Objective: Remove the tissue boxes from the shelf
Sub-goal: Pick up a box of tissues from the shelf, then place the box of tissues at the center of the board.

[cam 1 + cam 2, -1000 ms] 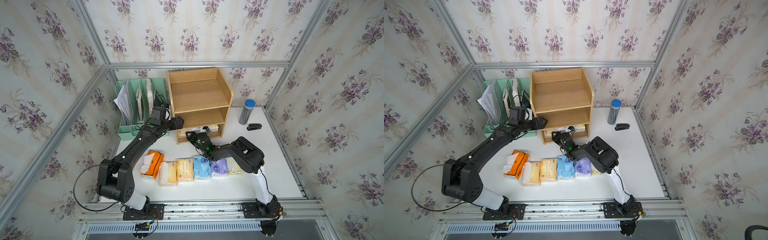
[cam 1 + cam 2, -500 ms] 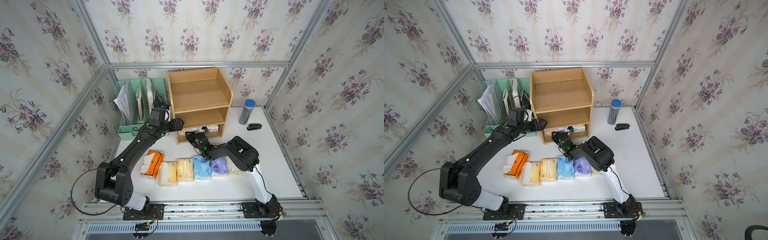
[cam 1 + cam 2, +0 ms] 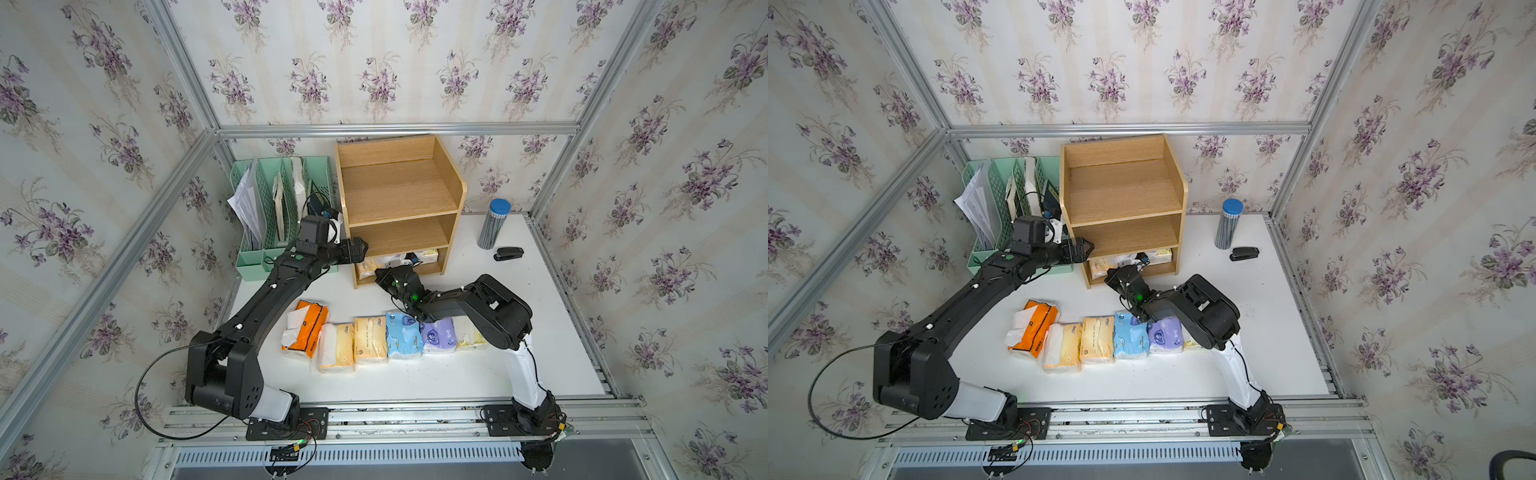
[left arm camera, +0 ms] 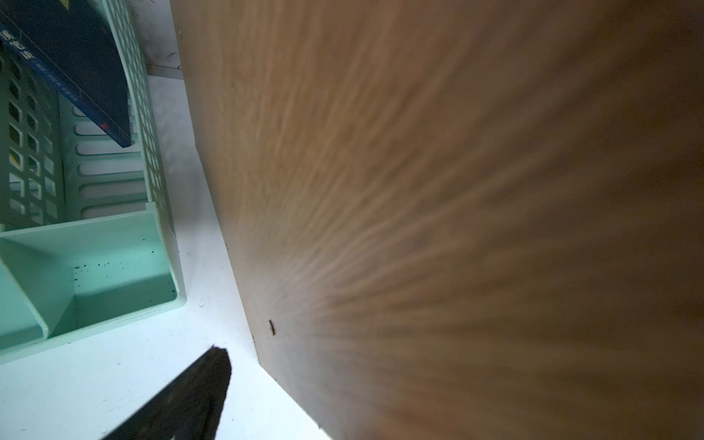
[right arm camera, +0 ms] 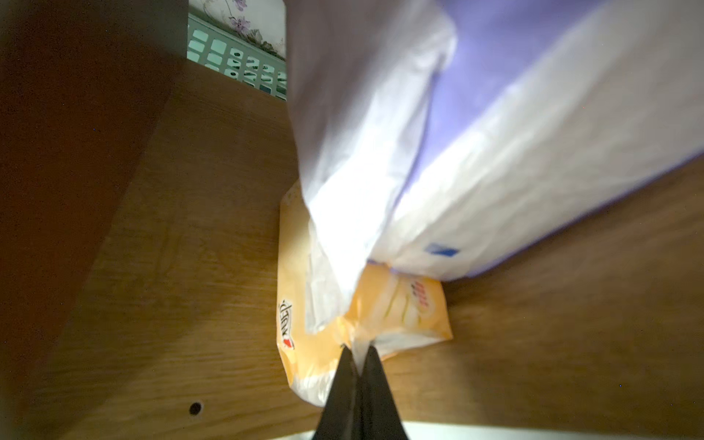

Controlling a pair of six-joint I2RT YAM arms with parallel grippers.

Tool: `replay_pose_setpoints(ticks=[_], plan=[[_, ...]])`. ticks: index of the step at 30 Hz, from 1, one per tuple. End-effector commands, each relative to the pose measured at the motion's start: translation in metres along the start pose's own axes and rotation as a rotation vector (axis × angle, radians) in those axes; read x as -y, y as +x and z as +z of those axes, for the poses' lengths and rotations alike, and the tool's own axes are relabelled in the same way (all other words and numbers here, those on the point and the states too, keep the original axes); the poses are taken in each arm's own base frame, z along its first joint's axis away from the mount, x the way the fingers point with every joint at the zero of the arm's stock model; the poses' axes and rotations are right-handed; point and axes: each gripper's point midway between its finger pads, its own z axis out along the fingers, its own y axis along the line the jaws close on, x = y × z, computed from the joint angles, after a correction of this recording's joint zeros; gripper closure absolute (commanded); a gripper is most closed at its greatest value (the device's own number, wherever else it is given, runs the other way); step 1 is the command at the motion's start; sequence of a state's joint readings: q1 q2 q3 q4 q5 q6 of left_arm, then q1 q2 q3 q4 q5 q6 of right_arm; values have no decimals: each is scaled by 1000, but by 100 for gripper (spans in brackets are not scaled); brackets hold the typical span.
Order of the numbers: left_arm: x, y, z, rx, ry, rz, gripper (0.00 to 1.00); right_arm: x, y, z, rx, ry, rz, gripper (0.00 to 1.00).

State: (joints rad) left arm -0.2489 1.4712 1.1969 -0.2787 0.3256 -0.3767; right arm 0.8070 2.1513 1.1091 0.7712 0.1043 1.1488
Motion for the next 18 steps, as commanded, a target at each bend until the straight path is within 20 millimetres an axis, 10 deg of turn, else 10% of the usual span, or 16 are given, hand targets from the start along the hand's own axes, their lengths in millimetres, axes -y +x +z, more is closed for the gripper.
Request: replay_pose_setpoints(ticks=[1, 18], plan=[[8, -2, -5, 1, 31, 16, 1, 8, 16, -11, -57, 30, -22, 100], [6, 0, -15, 3, 6, -1, 1, 39, 77, -81, -228, 127, -91, 100]])
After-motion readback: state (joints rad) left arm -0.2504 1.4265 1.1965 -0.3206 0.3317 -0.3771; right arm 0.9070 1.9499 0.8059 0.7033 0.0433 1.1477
